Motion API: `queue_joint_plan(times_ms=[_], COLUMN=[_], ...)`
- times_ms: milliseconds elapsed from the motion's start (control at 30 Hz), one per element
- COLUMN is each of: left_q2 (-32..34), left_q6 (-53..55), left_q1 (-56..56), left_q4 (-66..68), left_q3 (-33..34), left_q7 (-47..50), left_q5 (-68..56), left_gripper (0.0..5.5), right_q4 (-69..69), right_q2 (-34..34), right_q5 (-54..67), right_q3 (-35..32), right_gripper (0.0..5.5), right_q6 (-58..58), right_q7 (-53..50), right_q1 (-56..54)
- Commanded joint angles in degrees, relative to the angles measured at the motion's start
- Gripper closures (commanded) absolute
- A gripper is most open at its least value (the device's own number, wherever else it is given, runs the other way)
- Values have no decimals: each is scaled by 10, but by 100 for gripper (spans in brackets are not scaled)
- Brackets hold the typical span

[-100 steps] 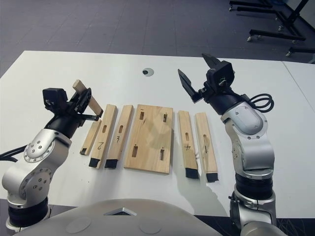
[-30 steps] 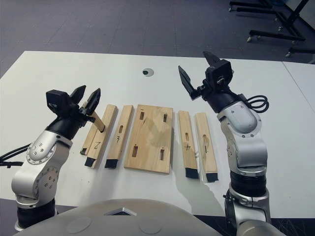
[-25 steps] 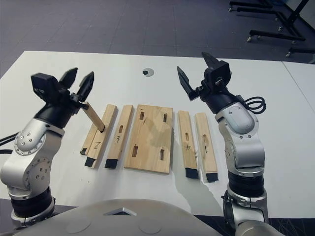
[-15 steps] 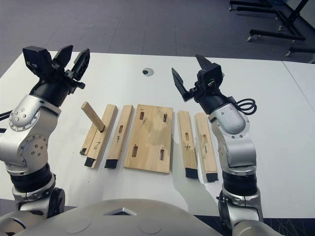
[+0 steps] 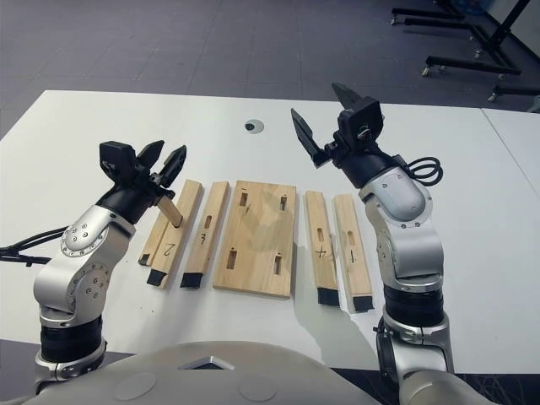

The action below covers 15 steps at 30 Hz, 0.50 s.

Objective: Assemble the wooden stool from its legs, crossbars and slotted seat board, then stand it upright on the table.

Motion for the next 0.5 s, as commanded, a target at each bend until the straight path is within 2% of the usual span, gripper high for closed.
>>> queue_joint_plan(times_ms=[33, 233, 500], left_q2=[5, 9, 44], left_q6=[33, 38, 68], left_q1=[22, -10, -88], left_q4=[50, 37, -20], left_q3=[1, 20, 127], left_q7=[7, 9, 4], left_q5=[12, 0, -76], left_gripper=[306, 306, 306], right_q4=[-7, -22, -52], right_q2=[4, 26, 51], right_q5=[8, 5, 10], right_q3=[0, 12, -11], right_gripper=[161, 161, 161], right_q6=[13, 17, 20], right_q7=[-3, -21, -60], right_q1=[-10, 11, 62])
